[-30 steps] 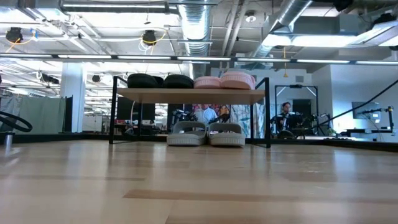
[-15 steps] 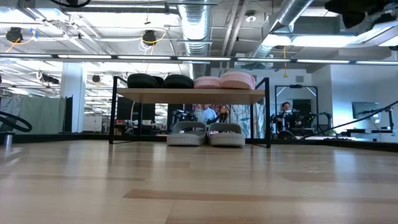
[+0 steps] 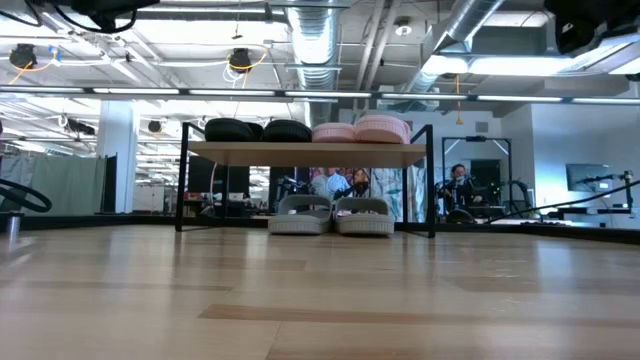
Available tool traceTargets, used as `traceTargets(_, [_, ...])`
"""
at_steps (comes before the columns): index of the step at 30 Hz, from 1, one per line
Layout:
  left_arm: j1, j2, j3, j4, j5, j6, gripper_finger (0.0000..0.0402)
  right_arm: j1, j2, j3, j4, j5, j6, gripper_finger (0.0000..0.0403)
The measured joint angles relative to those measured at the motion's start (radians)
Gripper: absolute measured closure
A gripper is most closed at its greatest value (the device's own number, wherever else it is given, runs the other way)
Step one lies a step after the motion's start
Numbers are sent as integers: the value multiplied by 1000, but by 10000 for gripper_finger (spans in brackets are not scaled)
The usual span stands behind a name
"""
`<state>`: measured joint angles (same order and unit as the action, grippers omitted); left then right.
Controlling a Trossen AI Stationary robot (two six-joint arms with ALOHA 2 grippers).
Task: Pick and place slides into the shelf
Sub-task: Return to Home Position
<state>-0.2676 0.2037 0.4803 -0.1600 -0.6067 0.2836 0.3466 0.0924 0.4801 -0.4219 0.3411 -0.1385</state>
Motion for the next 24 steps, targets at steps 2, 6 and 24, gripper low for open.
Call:
traceTargets(2, [0, -11, -11, 3, 2, -9, 396, 0, -1, 0, 3, -1, 10, 403])
traceTargets(6, [0, -23, -30, -1, 24, -23, 396, 0, -1, 0, 1, -12, 48, 403])
traceTargets(24, [0, -24, -55, 2, 96, -78, 396, 0, 0, -105, 70, -79, 130, 403])
